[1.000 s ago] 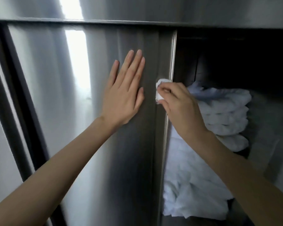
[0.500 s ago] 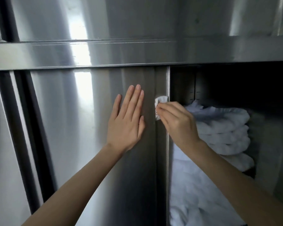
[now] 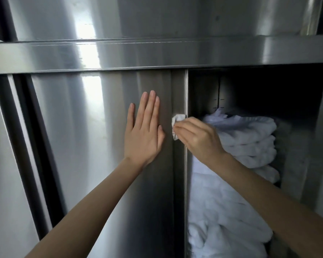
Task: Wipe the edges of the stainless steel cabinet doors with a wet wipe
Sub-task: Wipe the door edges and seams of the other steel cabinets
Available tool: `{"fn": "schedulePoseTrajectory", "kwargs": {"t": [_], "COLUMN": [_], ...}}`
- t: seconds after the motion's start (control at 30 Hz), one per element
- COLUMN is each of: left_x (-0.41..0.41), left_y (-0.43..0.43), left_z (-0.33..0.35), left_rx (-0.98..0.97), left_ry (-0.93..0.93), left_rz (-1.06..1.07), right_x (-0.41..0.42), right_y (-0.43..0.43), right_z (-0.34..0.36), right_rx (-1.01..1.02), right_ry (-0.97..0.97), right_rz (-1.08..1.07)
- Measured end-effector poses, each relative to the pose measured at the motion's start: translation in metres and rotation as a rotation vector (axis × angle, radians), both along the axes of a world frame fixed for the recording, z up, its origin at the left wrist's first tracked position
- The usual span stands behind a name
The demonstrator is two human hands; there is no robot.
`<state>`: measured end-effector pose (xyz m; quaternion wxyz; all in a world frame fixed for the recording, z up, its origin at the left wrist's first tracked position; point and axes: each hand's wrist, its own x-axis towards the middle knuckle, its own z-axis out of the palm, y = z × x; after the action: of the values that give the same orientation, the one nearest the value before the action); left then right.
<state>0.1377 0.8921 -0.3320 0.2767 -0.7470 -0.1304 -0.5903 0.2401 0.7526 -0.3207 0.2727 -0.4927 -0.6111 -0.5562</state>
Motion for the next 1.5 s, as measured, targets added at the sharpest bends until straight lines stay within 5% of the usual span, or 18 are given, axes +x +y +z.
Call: {"fn": "schedulePoseTrajectory", "kwargs": {"t": [0.23, 0.4, 0.6, 0.73, 0.87, 1.1, 1.3, 1.5], "left_x": [0.002, 0.002, 0.004, 0.004, 0.003, 0.004, 0.004, 0.004], "left_y": [-0.001, 0.0, 0.001, 0.001, 0.0, 0.002, 0.004, 0.005], "left_z": [0.0, 0.0, -0.001, 0.0, 0.0, -0.001, -0.001, -0.001], "left_rx": [-0.004, -0.017, -0.004, -0.016, -0.044, -0.016, 0.001, 0.004], "left_ry": [0.005, 0.004, -0.012, 0.005, 0.013, -0.003, -0.024, -0.015], "left_rz": [0.008, 0.005, 0.0, 0.006, 0.008, -0.014, -0.035, -0.041], "right_x": [-0.016, -0.017, -0.011, -0.017, -0.021, -0.016, -0.001, 0.0], "right_y": [0.024, 0.009, 0.022, 0.023, 0.002, 0.024, 0.0, 0.013], "right_z": [0.052, -0.029, 0.053, 0.015, -0.057, 0.063, 0.036, 0.084], "right_rx": [0.323, 0.171, 0.305, 0.302, 0.094, 0.285, 0.029, 0.337], "right_ry": [0.318, 0.297, 0.351, 0.4, 0.327, 0.245, 0.154, 0.048], "right_rz": [0.077, 0.07, 0.143, 0.133, 0.06, 0.009, -0.058, -0.106]}}
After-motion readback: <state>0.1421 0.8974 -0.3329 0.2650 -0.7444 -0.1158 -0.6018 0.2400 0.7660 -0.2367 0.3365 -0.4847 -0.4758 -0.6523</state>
